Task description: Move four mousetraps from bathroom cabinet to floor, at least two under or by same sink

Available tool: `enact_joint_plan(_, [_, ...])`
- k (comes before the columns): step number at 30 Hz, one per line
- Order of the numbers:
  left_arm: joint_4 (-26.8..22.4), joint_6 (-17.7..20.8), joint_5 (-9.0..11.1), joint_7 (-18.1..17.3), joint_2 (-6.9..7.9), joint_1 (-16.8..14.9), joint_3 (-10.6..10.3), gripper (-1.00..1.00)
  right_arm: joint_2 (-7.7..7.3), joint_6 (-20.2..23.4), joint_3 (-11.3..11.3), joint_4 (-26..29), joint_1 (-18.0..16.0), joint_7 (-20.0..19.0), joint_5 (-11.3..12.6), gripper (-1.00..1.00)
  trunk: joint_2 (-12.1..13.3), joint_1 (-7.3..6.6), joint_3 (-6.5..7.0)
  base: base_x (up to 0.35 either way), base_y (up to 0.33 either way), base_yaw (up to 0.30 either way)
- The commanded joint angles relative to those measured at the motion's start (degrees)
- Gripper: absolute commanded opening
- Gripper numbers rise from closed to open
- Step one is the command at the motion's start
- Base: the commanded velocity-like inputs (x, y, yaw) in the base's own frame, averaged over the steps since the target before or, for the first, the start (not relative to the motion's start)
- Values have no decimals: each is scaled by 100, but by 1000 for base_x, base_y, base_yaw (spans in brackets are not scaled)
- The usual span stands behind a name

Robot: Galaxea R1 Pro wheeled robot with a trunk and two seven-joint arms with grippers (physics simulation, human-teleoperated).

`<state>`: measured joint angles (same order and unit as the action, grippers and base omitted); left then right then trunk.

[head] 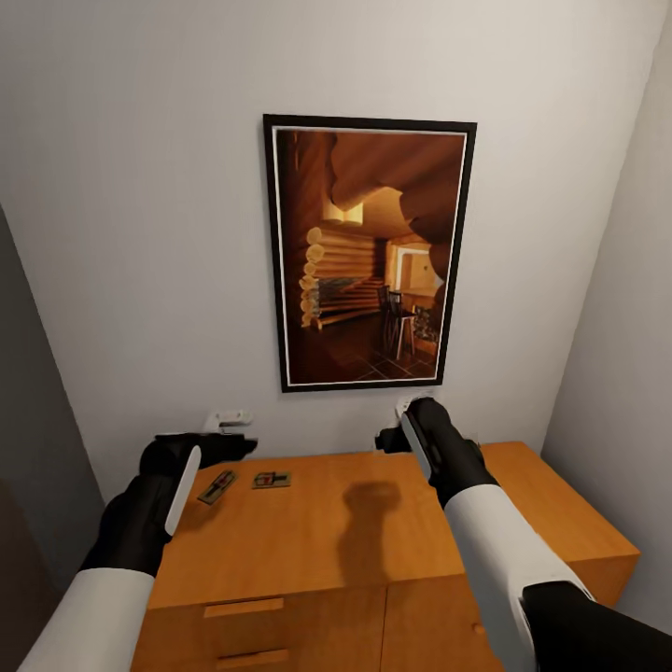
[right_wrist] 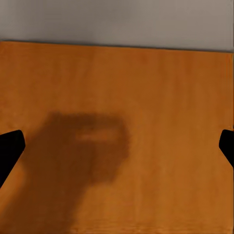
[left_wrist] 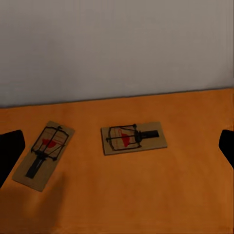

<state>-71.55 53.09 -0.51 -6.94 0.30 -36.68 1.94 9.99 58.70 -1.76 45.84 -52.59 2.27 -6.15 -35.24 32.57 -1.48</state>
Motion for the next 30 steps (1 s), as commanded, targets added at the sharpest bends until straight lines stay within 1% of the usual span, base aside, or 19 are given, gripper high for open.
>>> enact_joint_plan(1, [-5, 86, -8, -28, 3, -5, 7, 100, 1, 43, -10, -82, -6, -72, -36, 100, -11, 2, -11, 0, 0, 0])
enact_joint_plan(5, [-10, 236, -10, -28, 23, -5, 13, 100, 1, 88, -14, -307, -6, -455, -37, 100, -11, 2, -11, 0, 0, 0])
enact_joint_plan(9, [-17, 299, -10, -24, 74, -5, 15, 100, 1, 130, -20, -409, -6, -911, -46, 100, -11, 2, -11, 0, 0, 0])
enact_joint_plan(10, [-22, 314, -11, -25, 103, -5, 15, 100, 1, 130, -22, -434, -6, -1086, -61, 100, -11, 2, -11, 0, 0, 0])
enact_joint_plan(12, [-26, 324, -11, -26, 125, -5, 14, 100, 1, 130, -24, -451, -6, -1198, -77, 100, -11, 2, -11, 0, 0, 0])
enact_joint_plan(17, [-31, 340, -11, -21, 150, -5, 10, 100, 1, 130, -30, -470, -6, -1325, -105, 100, -11, 2, -11, 0, 0, 0])
enact_joint_plan(24, [-33, 355, -17, -19, 179, -5, 14, 100, 1, 130, -39, -477, -6, -1339, -158, 100, -11, 2, -11, 0, 0, 0])
enact_joint_plan(30, [-56, 469, -15, -25, 286, -5, 13, 100, 1, 130, -43, -479, -6, -1329, -251, 100, -11, 2, -11, 0, 0, 0])
